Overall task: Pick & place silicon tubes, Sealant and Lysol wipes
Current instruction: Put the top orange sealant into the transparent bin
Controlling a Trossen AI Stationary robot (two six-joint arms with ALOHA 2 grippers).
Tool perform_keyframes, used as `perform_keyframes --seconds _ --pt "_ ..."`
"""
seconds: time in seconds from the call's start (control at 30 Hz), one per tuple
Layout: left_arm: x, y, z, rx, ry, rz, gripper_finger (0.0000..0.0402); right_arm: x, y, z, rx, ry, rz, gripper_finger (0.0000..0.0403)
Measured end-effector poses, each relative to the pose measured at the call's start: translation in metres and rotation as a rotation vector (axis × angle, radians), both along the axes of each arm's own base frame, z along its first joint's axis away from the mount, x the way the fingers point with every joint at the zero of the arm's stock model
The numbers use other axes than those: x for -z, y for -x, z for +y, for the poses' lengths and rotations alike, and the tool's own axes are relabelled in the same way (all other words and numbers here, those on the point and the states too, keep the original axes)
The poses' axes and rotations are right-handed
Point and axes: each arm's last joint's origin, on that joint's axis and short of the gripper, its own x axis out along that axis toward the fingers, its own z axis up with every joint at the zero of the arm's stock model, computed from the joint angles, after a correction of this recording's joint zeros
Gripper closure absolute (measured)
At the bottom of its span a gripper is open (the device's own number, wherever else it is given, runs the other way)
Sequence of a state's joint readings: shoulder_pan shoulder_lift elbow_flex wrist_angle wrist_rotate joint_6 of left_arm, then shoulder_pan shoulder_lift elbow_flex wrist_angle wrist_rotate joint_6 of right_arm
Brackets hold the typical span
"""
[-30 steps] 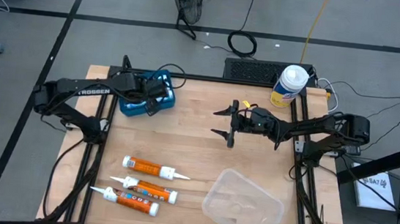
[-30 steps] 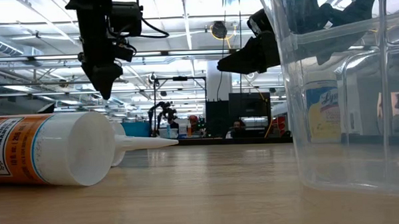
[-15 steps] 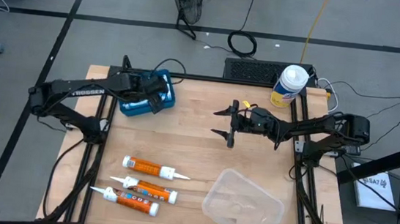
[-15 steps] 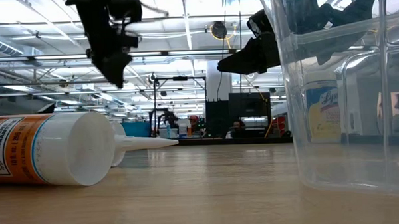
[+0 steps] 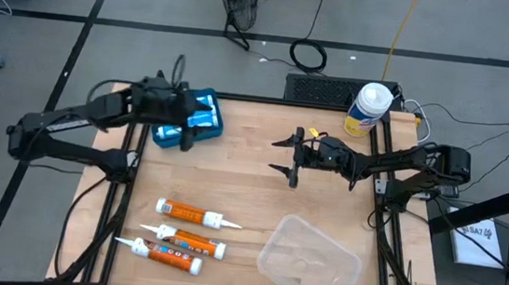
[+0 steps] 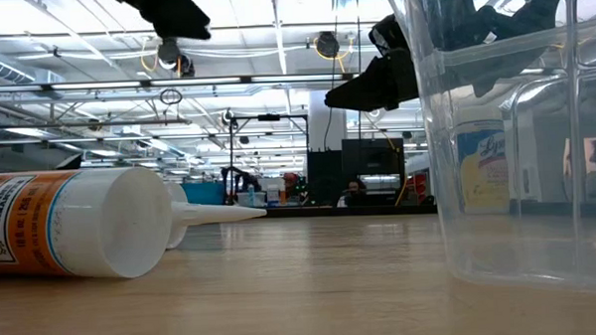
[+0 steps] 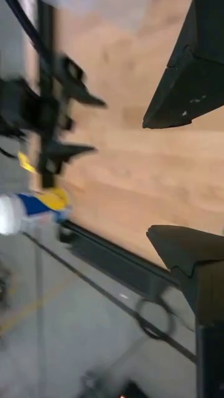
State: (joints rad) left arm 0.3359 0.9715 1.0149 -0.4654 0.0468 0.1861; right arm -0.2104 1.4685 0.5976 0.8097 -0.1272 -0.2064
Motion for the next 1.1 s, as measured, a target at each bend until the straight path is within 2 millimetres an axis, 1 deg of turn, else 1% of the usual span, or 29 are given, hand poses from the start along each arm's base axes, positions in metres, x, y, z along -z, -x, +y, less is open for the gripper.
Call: perform_keyframes --seconds 0.07,0.13,0.2,0.3,0.43,0.7,0.83,0.93,1.1 --pt "0.004 0.007 -0.004 0.035 0.004 -0.055 0.0140 0.000 0.000 0.000 -0.001 0.007 0.001 0.0106" --pt "0.013 0.013 -0.008 0.086 0.034 -0.093 0.0144 0.000 0.000 0.000 -0.002 0.013 0.001 0.0106" --pt "0.025 0.016 -0.013 0.161 0.121 -0.128 0.0148 0.000 0.000 0.000 -0.002 0.015 0.001 0.0106" --pt "0.044 0.015 -0.019 0.236 0.276 -0.155 0.0151 0.000 0.000 0.000 -0.002 0.015 0.001 0.0106" --pt "0.066 0.012 -0.023 0.218 0.383 -0.117 0.0146 0.000 0.000 0.000 -0.002 0.016 0.001 0.0106" --pt "0.105 0.003 -0.026 0.207 0.450 0.029 0.0133 0.000 0.000 0.000 0.000 -0.001 -0.001 0.0106" --pt "0.109 -0.008 -0.033 0.218 0.491 0.071 0.0140 0.000 0.000 0.000 0.000 -0.003 -0.001 0.0106" --pt "0.107 -0.017 -0.043 0.197 0.462 0.097 0.0148 0.000 0.000 0.000 0.000 -0.003 -0.001 0.0106" --pt "0.105 -0.025 -0.067 0.183 0.454 0.272 0.0155 0.000 0.000 0.000 -0.002 0.014 0.001 0.0106"
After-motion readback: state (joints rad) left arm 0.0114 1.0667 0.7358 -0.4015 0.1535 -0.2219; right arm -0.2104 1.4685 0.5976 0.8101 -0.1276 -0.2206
